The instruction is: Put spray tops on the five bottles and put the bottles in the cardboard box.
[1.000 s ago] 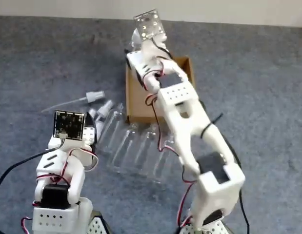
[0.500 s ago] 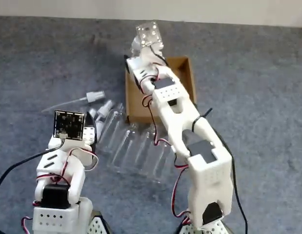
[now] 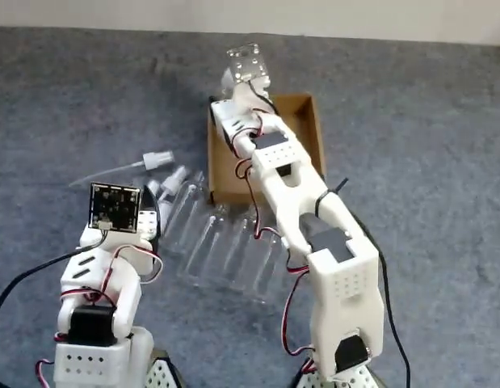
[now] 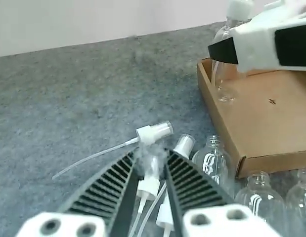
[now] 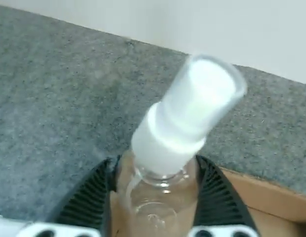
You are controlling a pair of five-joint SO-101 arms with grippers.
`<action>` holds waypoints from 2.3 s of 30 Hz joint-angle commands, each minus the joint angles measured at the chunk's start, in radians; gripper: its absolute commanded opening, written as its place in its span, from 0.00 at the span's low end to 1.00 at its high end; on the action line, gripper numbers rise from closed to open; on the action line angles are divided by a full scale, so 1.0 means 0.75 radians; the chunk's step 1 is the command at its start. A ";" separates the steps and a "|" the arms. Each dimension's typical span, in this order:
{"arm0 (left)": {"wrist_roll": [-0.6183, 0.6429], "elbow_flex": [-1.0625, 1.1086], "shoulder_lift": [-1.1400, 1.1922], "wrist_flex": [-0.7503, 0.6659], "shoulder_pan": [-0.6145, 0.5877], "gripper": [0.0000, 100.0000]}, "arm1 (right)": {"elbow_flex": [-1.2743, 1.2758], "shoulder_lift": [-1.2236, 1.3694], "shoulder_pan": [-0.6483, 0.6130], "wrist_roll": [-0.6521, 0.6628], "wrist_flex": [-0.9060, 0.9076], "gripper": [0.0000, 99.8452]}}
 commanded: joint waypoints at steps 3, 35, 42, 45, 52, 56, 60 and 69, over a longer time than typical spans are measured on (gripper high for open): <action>0.010 -0.005 0.001 -0.031 -0.013 0.00 | -0.075 -0.021 -0.001 0.000 -0.017 0.16; 0.008 -0.005 0.001 -0.031 -0.013 0.00 | -0.093 -0.044 -0.052 0.084 0.003 0.27; -0.033 -0.005 0.001 -0.031 -0.013 0.00 | -0.247 -0.105 -0.052 0.082 0.169 0.27; -0.033 -0.005 0.001 -0.031 -0.013 0.00 | -0.334 -0.114 -0.052 0.082 0.238 0.27; -0.035 -0.005 0.001 -0.031 -0.013 0.00 | -0.619 -0.197 -0.044 0.082 0.637 0.27; -0.035 -0.005 0.001 -0.031 -0.013 0.00 | -0.723 -0.314 -0.046 0.082 0.926 0.26; -0.035 -0.005 0.001 -0.031 -0.013 0.00 | -0.752 -0.461 -0.046 0.082 1.186 0.26; -0.035 0.015 -0.001 -0.049 -0.013 0.00 | -0.742 -0.713 -0.050 0.082 1.787 0.26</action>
